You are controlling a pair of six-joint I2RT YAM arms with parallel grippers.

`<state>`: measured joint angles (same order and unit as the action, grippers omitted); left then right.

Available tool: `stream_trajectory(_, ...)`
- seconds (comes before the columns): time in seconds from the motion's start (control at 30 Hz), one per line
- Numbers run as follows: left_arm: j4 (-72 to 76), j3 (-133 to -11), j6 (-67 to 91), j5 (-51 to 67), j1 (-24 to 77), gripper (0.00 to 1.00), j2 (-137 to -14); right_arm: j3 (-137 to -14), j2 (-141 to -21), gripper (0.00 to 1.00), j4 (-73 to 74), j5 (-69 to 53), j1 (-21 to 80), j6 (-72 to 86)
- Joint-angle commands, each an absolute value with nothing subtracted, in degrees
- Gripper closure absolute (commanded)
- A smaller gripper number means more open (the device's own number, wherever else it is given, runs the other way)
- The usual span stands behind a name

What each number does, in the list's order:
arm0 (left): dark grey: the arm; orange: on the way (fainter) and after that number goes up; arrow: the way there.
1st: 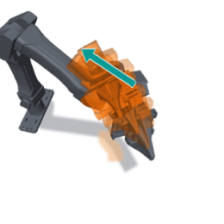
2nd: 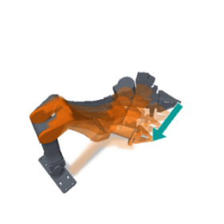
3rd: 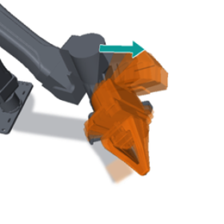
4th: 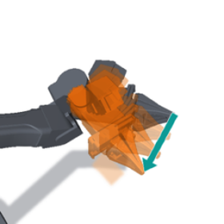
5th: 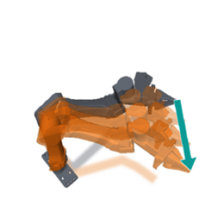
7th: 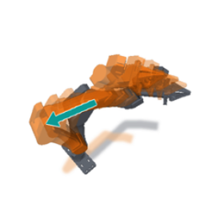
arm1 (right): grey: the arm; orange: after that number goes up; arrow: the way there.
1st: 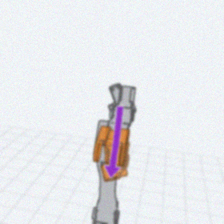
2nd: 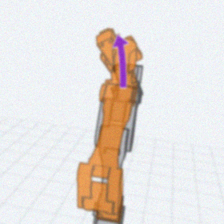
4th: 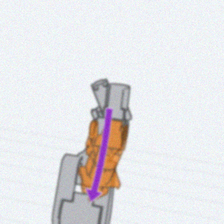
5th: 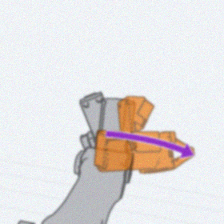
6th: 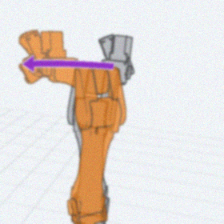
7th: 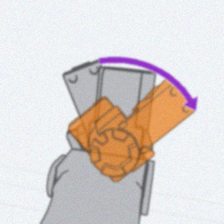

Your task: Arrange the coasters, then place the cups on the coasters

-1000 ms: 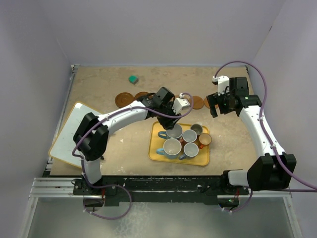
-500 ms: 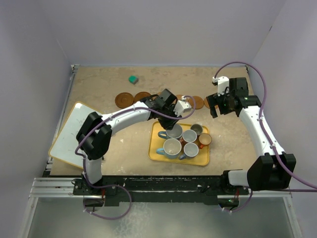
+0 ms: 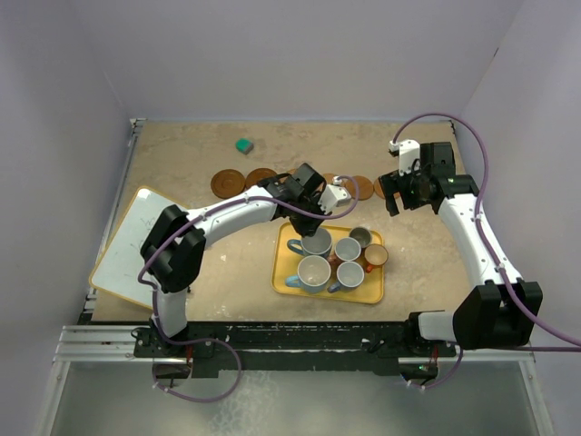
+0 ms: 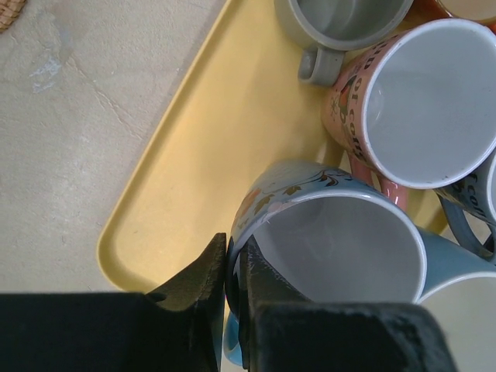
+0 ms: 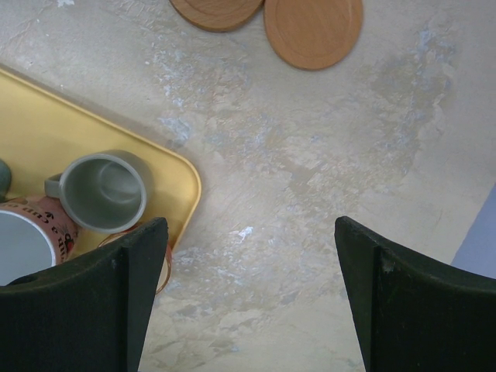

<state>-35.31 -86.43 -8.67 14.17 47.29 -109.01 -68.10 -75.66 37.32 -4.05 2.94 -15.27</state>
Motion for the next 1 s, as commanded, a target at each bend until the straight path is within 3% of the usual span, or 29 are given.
stream_trajectory(0.0,-34.58,-89.62,-9.95,13.30,47.44,0.97,-107.93,-67.95,-74.08,0.10,36.08,-3.96,2.72,-15.91)
stream_trajectory(0.43,-36.19,-92.33,-12.79,9.10,45.21,0.97,-104.08,-67.89,-74.09,0.09,36.05,-3.69,2.63,-15.98)
stream_trajectory(0.97,-37.51,-95.83,-13.08,10.36,28.94,0.97,-99.04,-68.03,-73.80,0.09,36.30,-4.13,2.28,-15.86)
